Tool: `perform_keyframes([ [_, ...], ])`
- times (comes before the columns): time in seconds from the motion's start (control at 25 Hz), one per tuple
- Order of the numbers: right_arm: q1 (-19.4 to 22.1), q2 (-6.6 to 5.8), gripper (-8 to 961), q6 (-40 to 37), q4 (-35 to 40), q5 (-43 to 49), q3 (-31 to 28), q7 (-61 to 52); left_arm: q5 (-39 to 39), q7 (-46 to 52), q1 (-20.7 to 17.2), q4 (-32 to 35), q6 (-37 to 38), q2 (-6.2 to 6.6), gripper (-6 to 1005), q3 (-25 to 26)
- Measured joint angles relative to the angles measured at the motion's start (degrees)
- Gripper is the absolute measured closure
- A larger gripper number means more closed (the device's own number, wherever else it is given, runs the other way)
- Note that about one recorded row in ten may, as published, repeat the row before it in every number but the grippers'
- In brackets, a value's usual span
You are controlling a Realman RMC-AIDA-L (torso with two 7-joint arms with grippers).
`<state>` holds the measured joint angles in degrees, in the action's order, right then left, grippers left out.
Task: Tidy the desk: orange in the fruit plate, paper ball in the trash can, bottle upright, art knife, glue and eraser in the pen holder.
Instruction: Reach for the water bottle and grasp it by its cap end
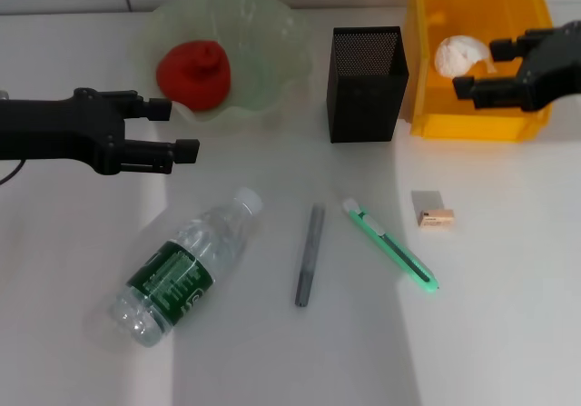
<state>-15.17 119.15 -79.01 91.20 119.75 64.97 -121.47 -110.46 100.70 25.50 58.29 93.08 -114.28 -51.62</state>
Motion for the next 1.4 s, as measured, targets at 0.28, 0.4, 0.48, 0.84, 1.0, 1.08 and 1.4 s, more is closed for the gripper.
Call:
perform_keyframes([
  [0.28,5.3,-0.04,250,-10.5,-15.9,-19.7,-6.1,18.5,-14.2,18.6,3.7,13.6,0.5,-3.71,170,-2.0],
  [0.4,3.7,-0.23,250,-17.8,-29.8,-23.3,-12.9,27.2,-22.8,31.6,7.4,16.3,0.6,-4.09,176,-9.1],
  [0.48,3.3,-0.25,250,-18.9,-31.9,-23.0,-14.2,28.5,-24.3,34.4,8.4,16.3,0.6,-4.09,179,-10.7],
  [0.84,3.5,-0.70,251,-24.8,-42.8,-21.5,-15.8,40.3,-26.6,43.9,12.4,15.6,-0.7,-4.61,195,-19.8],
  [1.0,3.1,-0.82,251,-24.3,-45.4,-20.4,-15.8,41.4,-26.9,47.4,12.6,13.6,-5.2,-4.64,202,-24.9],
  [1.08,2.8,-0.82,252,-24.3,-46.2,-20.2,-15.8,41.7,-27.0,47.9,12.8,12.6,-6.8,-4.66,206,-26.5],
  [1.4,1.7,-0.65,252,-23.8,-48.7,-20.2,-15.8,42.8,-31.4,50.9,12.2,10.8,-15.6,-4.80,220,-34.5],
])
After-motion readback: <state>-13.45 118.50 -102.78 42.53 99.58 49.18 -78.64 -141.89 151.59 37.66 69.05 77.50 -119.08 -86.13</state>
